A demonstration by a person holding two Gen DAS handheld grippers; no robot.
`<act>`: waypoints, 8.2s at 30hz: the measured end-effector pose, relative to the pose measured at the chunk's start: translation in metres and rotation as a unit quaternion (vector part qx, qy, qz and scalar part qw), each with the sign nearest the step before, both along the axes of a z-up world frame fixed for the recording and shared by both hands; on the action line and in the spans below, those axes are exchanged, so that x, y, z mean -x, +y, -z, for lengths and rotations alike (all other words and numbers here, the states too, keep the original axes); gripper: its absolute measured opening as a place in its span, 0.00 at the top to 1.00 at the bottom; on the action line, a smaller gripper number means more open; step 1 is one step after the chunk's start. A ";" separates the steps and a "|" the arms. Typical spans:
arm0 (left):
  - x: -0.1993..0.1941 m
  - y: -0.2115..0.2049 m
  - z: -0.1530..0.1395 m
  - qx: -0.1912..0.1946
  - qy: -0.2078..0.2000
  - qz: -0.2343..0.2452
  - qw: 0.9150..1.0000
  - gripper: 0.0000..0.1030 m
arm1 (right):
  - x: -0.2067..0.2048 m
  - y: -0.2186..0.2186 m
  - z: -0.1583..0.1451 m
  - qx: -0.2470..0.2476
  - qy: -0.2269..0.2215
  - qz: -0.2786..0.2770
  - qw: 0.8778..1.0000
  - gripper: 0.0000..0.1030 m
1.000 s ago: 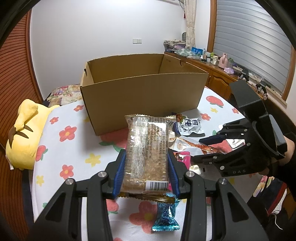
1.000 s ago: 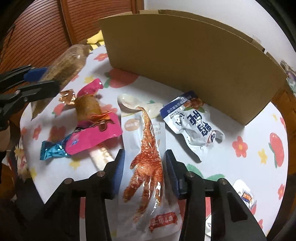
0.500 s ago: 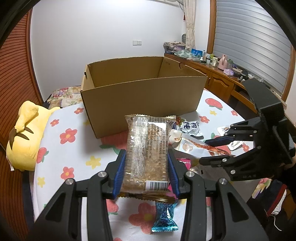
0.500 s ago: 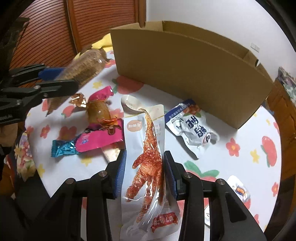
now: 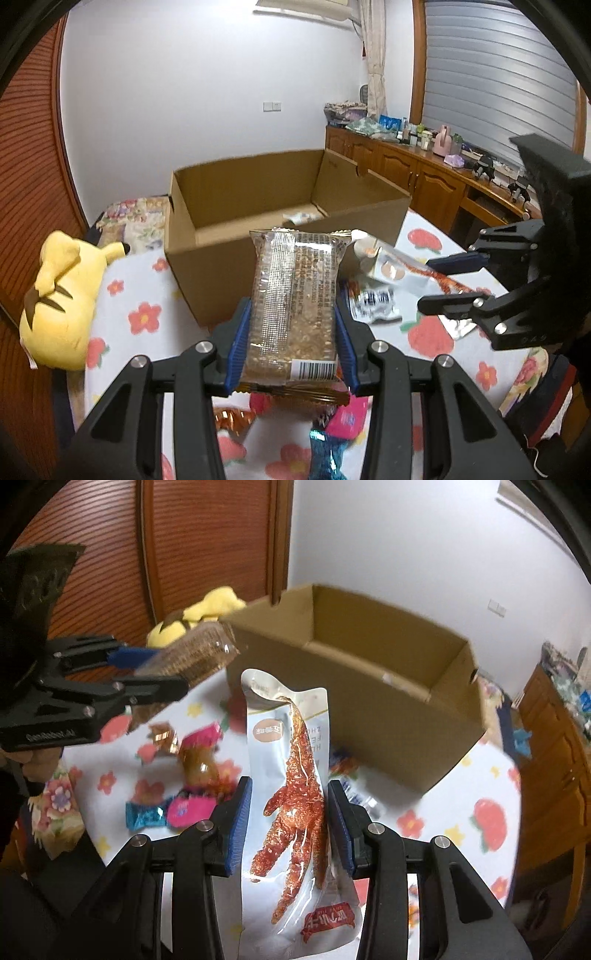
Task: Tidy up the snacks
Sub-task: 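Lower the wafer bar and chicken-feet pouch into the box and open both grippers, then move both open grippers back over the snacks on the tablecloth, then grasp the pink-wrapped sausage with the left gripper while the right gripper grasps the orange-and-silver pouch, then lift both held snacks and carry them toward the box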
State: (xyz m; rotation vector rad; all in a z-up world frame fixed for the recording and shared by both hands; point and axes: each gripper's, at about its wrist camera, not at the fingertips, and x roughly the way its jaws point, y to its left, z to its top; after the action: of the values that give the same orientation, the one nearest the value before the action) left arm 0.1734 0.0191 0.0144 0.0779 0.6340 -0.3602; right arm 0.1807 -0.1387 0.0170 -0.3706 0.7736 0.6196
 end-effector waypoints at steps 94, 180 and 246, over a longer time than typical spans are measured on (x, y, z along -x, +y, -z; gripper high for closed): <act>0.032 -0.003 0.045 -0.005 0.031 -0.048 0.998 0.52 | 0.006 -0.114 0.029 -0.053 0.039 0.141 0.988 0.39; 0.008 -0.026 0.046 0.025 0.055 -0.070 0.996 0.68 | 0.000 -0.116 0.104 -0.018 0.024 0.164 0.986 0.50; 0.041 -0.045 0.028 0.044 0.024 -0.042 0.998 0.68 | 0.009 -0.080 0.103 0.019 0.043 0.106 0.993 0.61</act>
State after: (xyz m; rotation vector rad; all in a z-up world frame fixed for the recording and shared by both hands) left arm 0.1323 -0.0256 -0.0135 -0.0417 0.6660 -0.3081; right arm 0.1716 -0.2185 -0.0859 -0.2933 0.8965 0.4231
